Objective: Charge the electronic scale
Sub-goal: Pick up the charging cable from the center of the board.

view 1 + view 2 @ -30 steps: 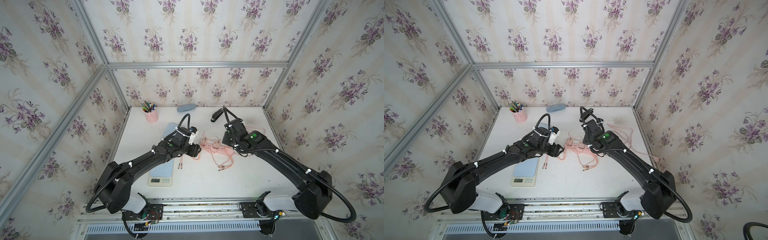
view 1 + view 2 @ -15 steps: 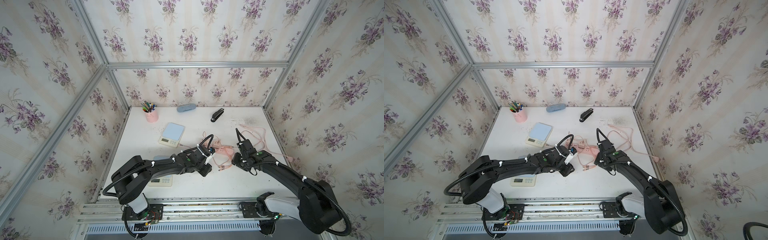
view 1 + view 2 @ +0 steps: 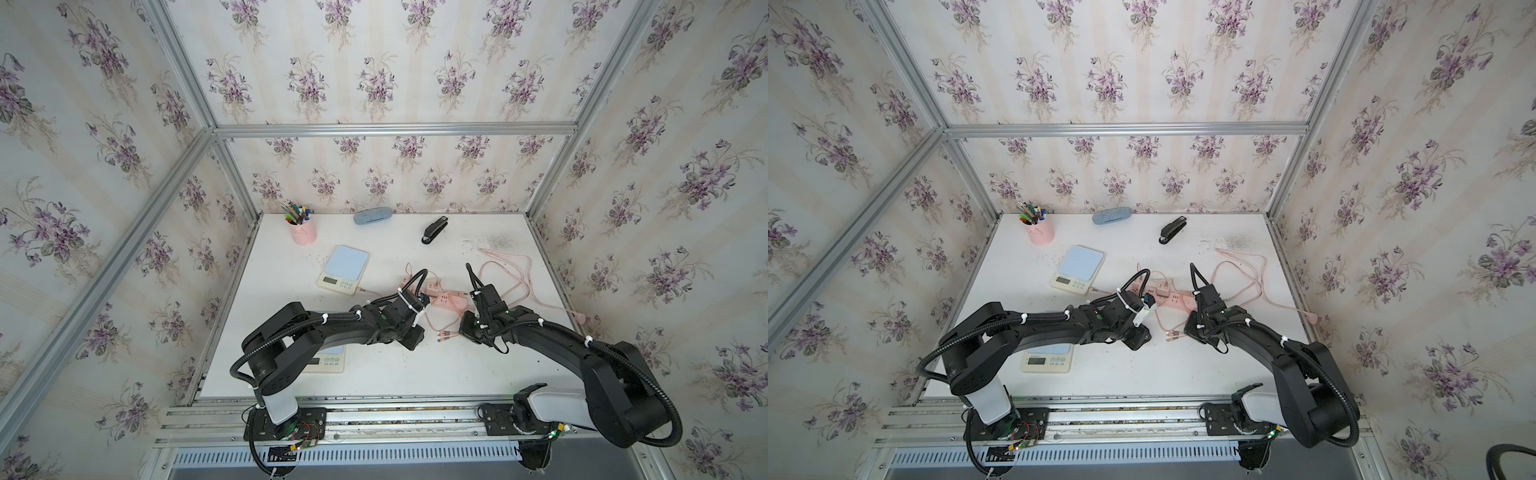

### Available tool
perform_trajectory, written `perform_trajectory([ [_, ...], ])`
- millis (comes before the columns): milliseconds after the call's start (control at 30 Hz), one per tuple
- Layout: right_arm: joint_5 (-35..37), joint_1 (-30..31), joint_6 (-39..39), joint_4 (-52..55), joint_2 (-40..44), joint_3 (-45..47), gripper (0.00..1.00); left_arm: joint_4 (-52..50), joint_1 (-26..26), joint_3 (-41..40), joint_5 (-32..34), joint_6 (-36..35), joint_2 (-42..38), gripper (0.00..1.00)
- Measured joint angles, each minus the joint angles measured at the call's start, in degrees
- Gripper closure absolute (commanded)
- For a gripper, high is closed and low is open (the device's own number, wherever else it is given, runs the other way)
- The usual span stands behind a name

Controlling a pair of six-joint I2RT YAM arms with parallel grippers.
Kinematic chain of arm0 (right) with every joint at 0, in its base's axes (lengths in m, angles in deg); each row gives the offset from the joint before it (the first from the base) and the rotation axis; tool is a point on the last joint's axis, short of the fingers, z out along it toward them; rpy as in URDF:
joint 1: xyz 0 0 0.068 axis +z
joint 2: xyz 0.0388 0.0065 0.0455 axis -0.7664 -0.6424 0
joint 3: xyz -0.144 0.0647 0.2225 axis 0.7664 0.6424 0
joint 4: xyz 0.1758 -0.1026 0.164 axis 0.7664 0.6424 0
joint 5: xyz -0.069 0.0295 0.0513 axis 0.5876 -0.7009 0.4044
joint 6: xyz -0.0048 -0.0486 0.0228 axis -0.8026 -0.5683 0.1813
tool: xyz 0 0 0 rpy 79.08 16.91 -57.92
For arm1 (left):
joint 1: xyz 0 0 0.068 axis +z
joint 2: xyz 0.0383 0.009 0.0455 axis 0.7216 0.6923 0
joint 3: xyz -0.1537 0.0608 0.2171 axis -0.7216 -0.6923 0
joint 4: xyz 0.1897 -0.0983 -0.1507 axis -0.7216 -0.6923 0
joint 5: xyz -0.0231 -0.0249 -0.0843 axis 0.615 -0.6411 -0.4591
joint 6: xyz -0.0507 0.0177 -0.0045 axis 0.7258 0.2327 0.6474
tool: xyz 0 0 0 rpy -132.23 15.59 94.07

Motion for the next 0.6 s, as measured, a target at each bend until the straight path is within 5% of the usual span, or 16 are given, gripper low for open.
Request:
perform_trajectory([
  [267, -0.1, -0.1, -1.4, 0.0, 3.6, -0.1, 1.0, 0.6, 1.3, -0.1, -1.2, -2.1, -4.9, 0.49],
  [433, 0.2, -0.8, -1.5, 0.1, 3.9, -0.2, 0.68, 0.7, 1.3, -0.1, -1.9, -3.2, -5.5, 0.49],
  [600, 1.0, -3.0, -1.5, -0.8, 0.7, -1.3, 0.67, 0.9, 1.3, -0.3, -2.5, -3.2, -5.4, 0.49],
])
